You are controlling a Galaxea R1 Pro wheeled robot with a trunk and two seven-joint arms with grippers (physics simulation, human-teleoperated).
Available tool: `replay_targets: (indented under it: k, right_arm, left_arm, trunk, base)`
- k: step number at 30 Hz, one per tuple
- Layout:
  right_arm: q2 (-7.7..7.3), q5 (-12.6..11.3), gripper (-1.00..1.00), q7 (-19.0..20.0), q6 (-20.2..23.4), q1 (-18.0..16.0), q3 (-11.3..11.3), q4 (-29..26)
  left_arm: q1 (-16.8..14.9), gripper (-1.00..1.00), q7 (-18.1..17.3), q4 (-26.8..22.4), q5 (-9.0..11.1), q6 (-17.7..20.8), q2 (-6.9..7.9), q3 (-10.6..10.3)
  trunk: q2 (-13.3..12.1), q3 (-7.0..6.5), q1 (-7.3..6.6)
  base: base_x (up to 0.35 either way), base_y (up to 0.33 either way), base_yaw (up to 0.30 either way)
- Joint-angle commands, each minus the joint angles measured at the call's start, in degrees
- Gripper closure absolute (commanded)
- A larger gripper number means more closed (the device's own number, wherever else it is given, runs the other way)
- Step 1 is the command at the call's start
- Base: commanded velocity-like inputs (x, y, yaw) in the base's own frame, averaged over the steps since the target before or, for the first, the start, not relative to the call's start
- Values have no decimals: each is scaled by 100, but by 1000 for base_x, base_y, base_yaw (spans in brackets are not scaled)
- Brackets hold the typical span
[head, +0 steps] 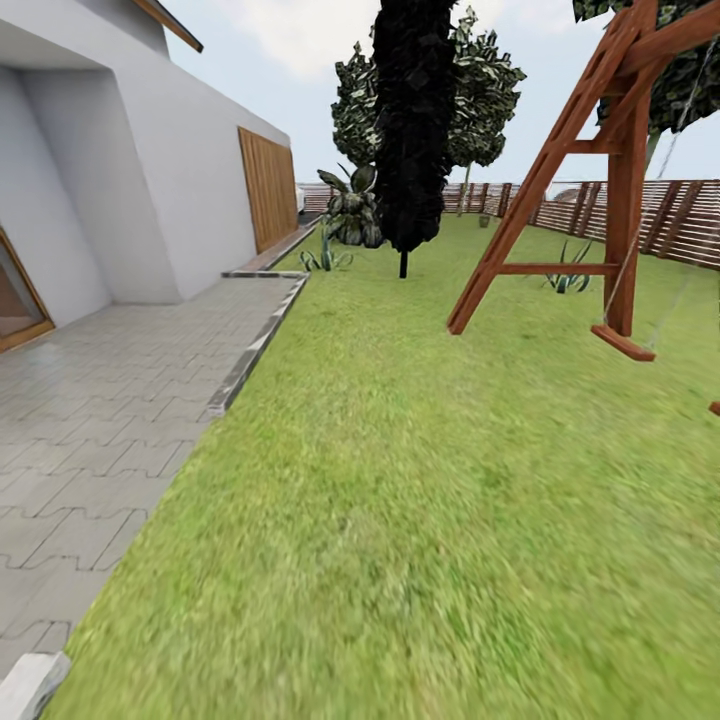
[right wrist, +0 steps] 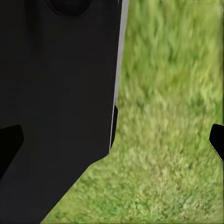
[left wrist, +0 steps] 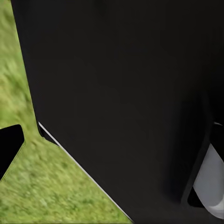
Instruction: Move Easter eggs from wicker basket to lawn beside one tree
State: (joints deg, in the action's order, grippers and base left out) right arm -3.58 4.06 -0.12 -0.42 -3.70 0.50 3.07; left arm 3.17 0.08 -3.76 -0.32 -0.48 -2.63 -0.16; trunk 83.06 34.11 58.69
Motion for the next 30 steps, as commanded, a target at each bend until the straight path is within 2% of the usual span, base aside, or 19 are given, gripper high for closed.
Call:
replay_targets:
  k: [1,13,21,30]
  right_arm:
    - [2,43,-100,-6,-3,-8,4,16]
    - [6,43,-100,-23,-4,-8,8,15]
    - [5,41,-100,0,-10,-8,3,18]
    - [-10,31,-100,7,-11,-8,0,10]
  left_arm:
    - [6,-100,1,-11,-3,-5,0,-1]
    - [7,-100,1,-11,-3,-7,0,-1]
    - [5,-100,1,-11,-3,-11,0,-1]
    - [5,-100,1,-11,5,-14,0,8]
  trunk:
    - [2,4,3]
    - [2,4,3]
    - [2,4,3]
    - [2,4,3]
  base:
    - [332,0,-19]
    - [332,0,-6]
    - [317,0,-187]
    - [37,0,-15]
